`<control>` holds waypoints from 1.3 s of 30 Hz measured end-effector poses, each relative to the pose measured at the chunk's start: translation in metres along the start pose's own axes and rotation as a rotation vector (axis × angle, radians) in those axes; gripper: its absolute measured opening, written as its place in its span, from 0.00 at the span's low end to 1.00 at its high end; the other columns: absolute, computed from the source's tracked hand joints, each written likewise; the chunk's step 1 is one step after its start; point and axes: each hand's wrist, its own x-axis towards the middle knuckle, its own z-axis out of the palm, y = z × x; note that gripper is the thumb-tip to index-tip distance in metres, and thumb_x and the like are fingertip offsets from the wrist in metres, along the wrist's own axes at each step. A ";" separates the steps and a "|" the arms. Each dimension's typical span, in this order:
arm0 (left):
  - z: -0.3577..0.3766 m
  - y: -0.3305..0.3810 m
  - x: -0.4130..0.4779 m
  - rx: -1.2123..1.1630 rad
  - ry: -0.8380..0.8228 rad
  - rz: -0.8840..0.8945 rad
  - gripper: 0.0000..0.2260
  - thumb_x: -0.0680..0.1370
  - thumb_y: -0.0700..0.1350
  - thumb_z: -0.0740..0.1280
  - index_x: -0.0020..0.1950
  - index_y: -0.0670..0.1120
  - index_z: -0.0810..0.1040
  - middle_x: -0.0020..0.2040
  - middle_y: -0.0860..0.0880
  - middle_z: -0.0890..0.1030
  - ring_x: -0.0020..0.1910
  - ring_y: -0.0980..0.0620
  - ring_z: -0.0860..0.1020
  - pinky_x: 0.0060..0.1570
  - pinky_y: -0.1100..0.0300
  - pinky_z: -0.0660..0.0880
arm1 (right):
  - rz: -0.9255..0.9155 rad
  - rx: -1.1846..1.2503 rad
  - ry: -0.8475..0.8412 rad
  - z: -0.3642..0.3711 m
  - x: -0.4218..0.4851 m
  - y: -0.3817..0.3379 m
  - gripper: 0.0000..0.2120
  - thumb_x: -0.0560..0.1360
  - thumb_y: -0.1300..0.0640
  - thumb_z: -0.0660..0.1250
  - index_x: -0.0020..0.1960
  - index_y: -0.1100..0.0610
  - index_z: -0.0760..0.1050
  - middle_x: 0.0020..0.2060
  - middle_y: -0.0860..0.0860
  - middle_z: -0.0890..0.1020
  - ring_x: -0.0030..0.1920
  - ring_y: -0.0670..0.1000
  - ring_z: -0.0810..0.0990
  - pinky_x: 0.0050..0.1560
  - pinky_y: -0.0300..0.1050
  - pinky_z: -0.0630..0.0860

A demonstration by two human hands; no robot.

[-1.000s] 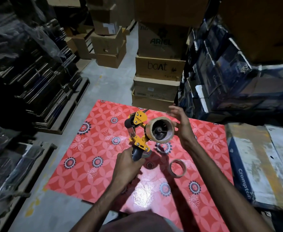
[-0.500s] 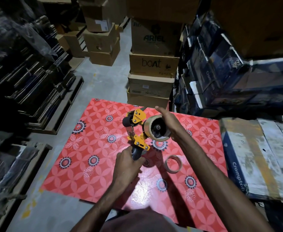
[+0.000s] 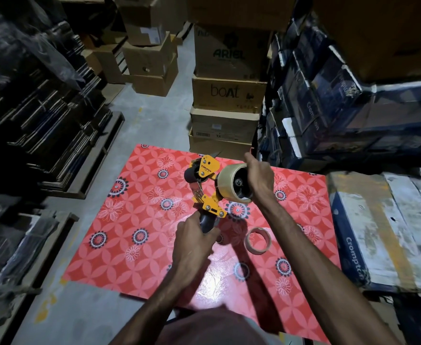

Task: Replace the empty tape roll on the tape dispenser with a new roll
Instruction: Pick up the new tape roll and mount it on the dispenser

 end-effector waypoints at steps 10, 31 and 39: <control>0.000 -0.005 0.000 -0.044 -0.043 -0.054 0.06 0.76 0.40 0.74 0.51 0.45 0.80 0.35 0.48 0.82 0.23 0.55 0.76 0.23 0.61 0.73 | -0.969 -0.378 -0.079 -0.029 -0.017 0.016 0.20 0.81 0.40 0.59 0.64 0.49 0.81 0.62 0.45 0.83 0.59 0.48 0.82 0.53 0.50 0.80; -0.021 0.003 -0.011 0.072 -0.071 0.065 0.08 0.76 0.39 0.74 0.51 0.42 0.78 0.36 0.53 0.76 0.25 0.65 0.76 0.22 0.71 0.68 | -1.123 -0.974 -0.158 -0.037 -0.029 0.013 0.33 0.67 0.30 0.66 0.65 0.48 0.70 0.54 0.49 0.72 0.43 0.54 0.78 0.31 0.45 0.72; -0.023 -0.005 -0.012 0.079 -0.097 0.055 0.08 0.77 0.40 0.74 0.51 0.41 0.76 0.37 0.52 0.75 0.25 0.69 0.75 0.22 0.71 0.68 | -1.033 -0.836 -0.178 -0.021 -0.028 0.024 0.30 0.65 0.32 0.68 0.62 0.47 0.72 0.51 0.45 0.74 0.43 0.51 0.78 0.34 0.45 0.75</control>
